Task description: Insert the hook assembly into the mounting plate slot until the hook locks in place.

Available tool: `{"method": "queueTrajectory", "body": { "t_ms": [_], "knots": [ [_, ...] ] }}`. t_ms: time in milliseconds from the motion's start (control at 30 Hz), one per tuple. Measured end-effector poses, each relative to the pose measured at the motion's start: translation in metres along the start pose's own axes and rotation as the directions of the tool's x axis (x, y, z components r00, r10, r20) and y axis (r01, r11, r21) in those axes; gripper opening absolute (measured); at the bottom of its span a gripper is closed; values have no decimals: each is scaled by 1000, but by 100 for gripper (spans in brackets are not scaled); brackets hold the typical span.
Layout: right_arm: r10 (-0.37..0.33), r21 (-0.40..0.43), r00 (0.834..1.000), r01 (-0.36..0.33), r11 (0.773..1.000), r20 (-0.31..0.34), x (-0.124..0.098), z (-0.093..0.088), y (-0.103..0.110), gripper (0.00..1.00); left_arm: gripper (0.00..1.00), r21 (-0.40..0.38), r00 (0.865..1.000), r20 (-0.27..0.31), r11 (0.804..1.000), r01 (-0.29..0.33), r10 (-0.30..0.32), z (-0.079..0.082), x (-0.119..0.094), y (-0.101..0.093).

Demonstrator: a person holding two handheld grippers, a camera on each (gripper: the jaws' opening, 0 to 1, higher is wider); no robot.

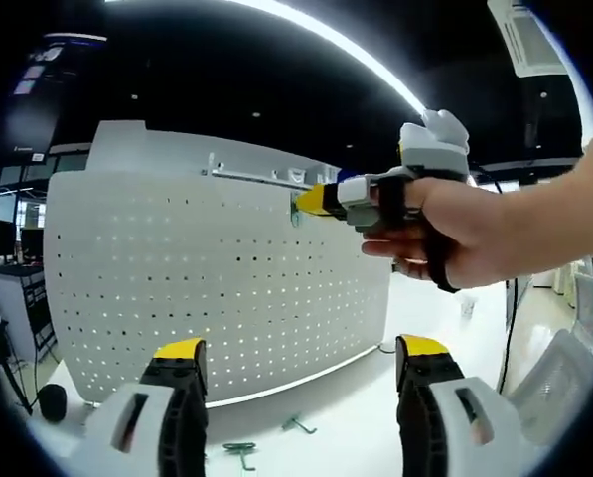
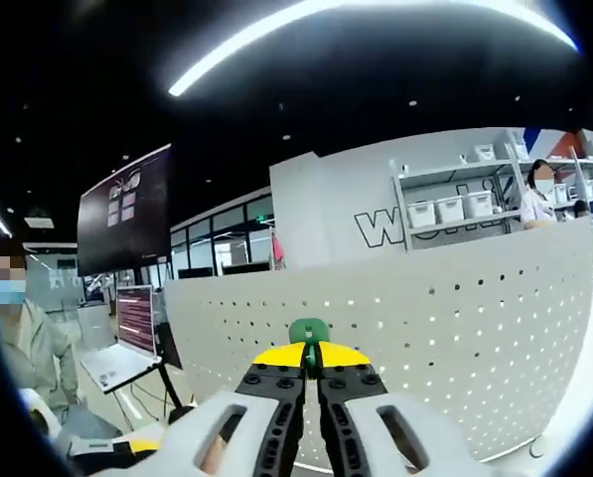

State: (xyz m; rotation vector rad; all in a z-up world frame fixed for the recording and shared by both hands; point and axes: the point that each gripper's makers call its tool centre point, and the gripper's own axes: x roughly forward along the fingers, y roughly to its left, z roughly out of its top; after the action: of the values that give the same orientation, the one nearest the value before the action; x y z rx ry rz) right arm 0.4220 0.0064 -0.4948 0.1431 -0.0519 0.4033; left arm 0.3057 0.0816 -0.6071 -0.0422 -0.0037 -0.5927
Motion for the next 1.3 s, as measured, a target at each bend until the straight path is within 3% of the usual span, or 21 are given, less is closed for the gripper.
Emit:
{"method": "queueTrajectory", "body": {
  "t_ms": [533,800,900,1300],
  "knots": [
    [-56,3,996,56,998,74,31,18,-3,1,77,14,1000,23,1000,-12,12,6,0,2],
    [-67,-15,994,68,998,87,44,17,-2,1,77,9,999,16,1000,-28,28,3,-1,6],
    [-70,-58,994,75,995,85,49,16,-2,1,76,3,999,25,999,-34,34,5,-2,7],
    [-81,-31,994,84,996,76,66,6,3,1,75,-10,998,13,998,-60,60,0,-4,14]
  ]
}}
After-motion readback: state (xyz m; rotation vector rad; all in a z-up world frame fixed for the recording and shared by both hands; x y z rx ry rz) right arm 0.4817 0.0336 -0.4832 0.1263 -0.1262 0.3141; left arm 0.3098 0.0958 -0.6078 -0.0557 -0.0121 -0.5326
